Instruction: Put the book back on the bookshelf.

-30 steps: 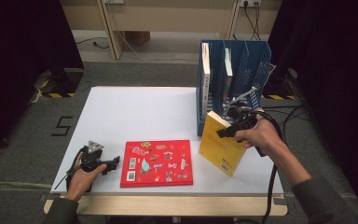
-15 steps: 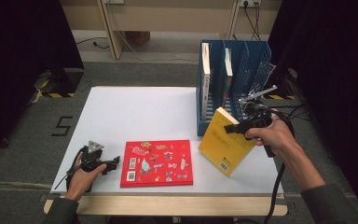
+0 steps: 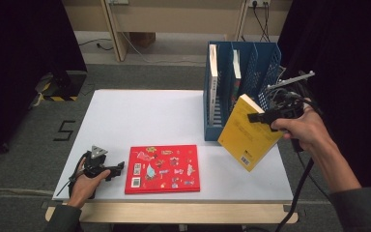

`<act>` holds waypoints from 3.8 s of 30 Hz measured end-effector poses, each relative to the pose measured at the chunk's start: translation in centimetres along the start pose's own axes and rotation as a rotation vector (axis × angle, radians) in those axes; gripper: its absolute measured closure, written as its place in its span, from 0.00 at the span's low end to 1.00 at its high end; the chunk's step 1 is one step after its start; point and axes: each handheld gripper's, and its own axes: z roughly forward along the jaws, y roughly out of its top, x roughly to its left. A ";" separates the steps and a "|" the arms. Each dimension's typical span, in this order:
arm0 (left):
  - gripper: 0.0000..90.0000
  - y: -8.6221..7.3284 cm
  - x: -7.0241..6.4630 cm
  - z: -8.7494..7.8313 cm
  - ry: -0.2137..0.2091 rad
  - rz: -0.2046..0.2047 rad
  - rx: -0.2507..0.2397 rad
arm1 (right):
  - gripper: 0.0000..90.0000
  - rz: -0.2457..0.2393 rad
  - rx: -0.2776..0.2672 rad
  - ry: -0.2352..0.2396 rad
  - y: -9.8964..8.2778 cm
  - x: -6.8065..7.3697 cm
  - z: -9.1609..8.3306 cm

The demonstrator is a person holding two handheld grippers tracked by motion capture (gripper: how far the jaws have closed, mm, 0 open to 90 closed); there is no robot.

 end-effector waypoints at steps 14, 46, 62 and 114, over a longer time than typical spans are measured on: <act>0.13 0.0 -0.1 0.0 0.001 0.001 0.005 | 0.83 0.076 -0.067 -0.142 3.9 -3.4 -3.8; 0.15 -0.1 0.2 -0.1 -0.011 0.031 0.001 | 0.82 0.235 -0.139 -0.255 11.1 -7.6 1.5; 0.14 0.0 0.2 0.0 -0.009 0.026 0.004 | 0.82 0.310 -0.179 -0.288 12.6 -8.9 4.9; 0.12 0.1 0.1 0.2 -0.011 0.026 0.009 | 0.63 0.359 -0.159 -0.156 7.5 -11.4 12.0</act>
